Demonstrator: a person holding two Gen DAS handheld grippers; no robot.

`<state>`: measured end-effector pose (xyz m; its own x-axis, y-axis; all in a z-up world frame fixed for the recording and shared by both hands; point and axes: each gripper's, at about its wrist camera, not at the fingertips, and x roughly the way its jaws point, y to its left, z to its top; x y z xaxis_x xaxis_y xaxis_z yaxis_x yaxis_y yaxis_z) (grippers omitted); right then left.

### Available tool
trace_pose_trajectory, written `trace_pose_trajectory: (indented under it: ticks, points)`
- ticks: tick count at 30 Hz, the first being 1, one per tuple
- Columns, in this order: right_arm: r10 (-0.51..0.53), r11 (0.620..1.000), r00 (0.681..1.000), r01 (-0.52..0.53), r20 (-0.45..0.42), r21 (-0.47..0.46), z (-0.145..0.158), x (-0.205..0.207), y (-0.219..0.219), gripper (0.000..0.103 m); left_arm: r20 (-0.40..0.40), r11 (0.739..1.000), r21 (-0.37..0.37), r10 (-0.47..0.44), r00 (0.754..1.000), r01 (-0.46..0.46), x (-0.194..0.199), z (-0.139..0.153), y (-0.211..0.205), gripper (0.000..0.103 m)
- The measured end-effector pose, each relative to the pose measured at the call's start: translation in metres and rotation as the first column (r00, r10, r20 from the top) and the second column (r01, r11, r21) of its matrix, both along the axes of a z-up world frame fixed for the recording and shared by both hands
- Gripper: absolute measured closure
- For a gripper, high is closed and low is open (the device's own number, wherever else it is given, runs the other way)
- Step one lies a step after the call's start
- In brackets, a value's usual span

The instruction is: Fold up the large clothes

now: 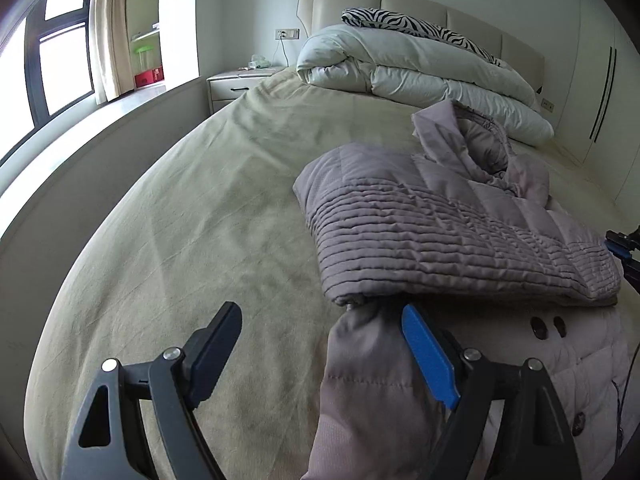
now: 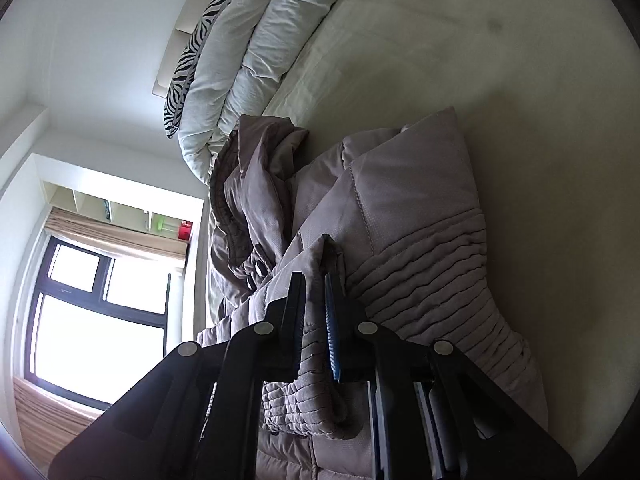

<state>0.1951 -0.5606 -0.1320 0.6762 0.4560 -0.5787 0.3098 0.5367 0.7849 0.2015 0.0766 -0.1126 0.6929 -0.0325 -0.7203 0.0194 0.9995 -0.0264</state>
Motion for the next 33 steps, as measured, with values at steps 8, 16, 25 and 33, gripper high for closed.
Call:
trace_pose_trajectory:
  ticks: [8,16,25,33]
  points:
    - [0.124,0.927,0.991,-0.100,0.043,-0.362,0.078,-0.010,0.060,0.092,0.122,1.000,0.009,0.002,0.992,-0.003,0.039,0.044,0.028,0.019]
    - [0.249,0.839,0.967,-0.243,-0.054,-0.486,0.060,0.003,0.122,0.092,-0.024,0.984,0.133,-0.118,0.993,0.120,0.093,-0.011,-0.016,0.035]
    - [0.141,0.806,0.982,-0.187,-0.125,-0.561,0.030,0.015,0.097,0.096,-0.072,0.971,0.184,-0.141,0.987,0.152,0.105,-0.036,-0.046,0.041]
    - [0.123,0.802,0.986,-0.166,-0.113,-0.574,0.011,0.024,0.079,0.100,-0.076,0.976,0.108,-0.183,0.980,0.190,0.108,-0.033,-0.037,0.045]
